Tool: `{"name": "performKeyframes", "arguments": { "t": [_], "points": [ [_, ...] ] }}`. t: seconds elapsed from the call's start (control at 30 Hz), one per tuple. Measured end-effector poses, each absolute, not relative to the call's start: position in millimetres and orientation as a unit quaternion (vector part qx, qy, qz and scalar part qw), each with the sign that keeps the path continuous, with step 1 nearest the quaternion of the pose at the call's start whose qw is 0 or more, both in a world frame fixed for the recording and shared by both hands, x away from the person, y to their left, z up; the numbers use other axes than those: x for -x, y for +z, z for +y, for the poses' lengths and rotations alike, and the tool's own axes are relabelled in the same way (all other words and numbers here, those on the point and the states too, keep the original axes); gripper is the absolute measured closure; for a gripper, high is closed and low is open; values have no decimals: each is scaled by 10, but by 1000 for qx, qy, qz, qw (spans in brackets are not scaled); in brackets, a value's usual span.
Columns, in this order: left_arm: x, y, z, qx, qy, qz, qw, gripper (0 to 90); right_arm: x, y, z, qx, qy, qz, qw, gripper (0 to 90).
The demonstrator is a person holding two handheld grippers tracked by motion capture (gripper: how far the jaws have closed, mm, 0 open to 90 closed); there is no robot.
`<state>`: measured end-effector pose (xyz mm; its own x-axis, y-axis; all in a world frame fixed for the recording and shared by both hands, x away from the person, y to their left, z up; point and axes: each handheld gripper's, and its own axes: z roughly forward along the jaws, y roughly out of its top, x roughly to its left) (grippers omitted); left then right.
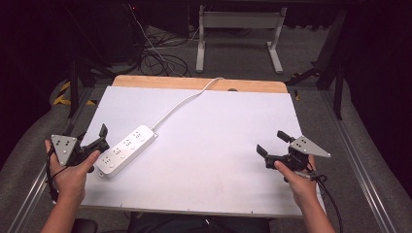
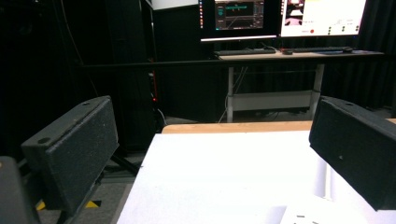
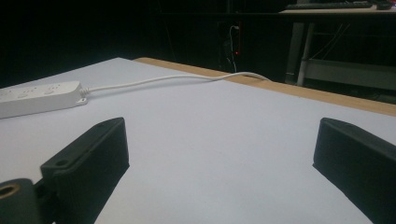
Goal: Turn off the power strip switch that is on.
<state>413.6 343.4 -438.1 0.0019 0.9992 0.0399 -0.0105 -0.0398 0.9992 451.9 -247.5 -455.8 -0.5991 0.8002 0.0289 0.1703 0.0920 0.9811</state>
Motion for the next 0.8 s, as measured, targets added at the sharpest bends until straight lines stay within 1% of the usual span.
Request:
{"name": "performKeyframes", "arguments": {
  "t": [0.37, 0.47, 0.5, 0.6, 0.63, 0.67, 0.7, 0.73, 0.77, 0.8],
  "points": [
    [-4133, -4383, 3435, -508, 516, 487, 488, 75, -4524, -4562, -2469, -353, 572, 688, 274, 39],
    [-4133, -4385, 3440, -507, 519, 488, 486, 134, -4525, -4563, -2469, -353, 571, 688, 275, 40],
    [-4133, -4386, 3440, -507, 518, 489, 485, 134, -4525, -4563, -2469, -353, 571, 688, 275, 40],
    [-4131, -4384, 3443, -508, 516, 489, 486, 236, -4521, -4566, -2467, -353, 570, 690, 275, 39],
    [-4130, -4380, 3444, -509, 516, 488, 487, 236, -4521, -4566, -2467, -353, 570, 690, 275, 39],
    [-4130, -4377, 3443, -508, 514, 489, 489, 292, -4520, -4567, -2466, -353, 569, 690, 275, 40],
    [-4129, -4374, 3446, -510, 512, 489, 490, 292, -4520, -4567, -2466, -353, 569, 690, 275, 40],
    [-4128, -4373, 3452, -512, 508, 489, 491, 394, -4520, -4569, -2465, -353, 569, 690, 274, 40],
    [-4126, -4369, 3465, -516, 502, 490, 492, 394, -4520, -4569, -2465, -353, 569, 690, 274, 40],
    [-4125, -4367, 3476, -519, 493, 491, 497, 472, -4520, -4571, -2462, -353, 569, 690, 274, 40]
  ]
}}
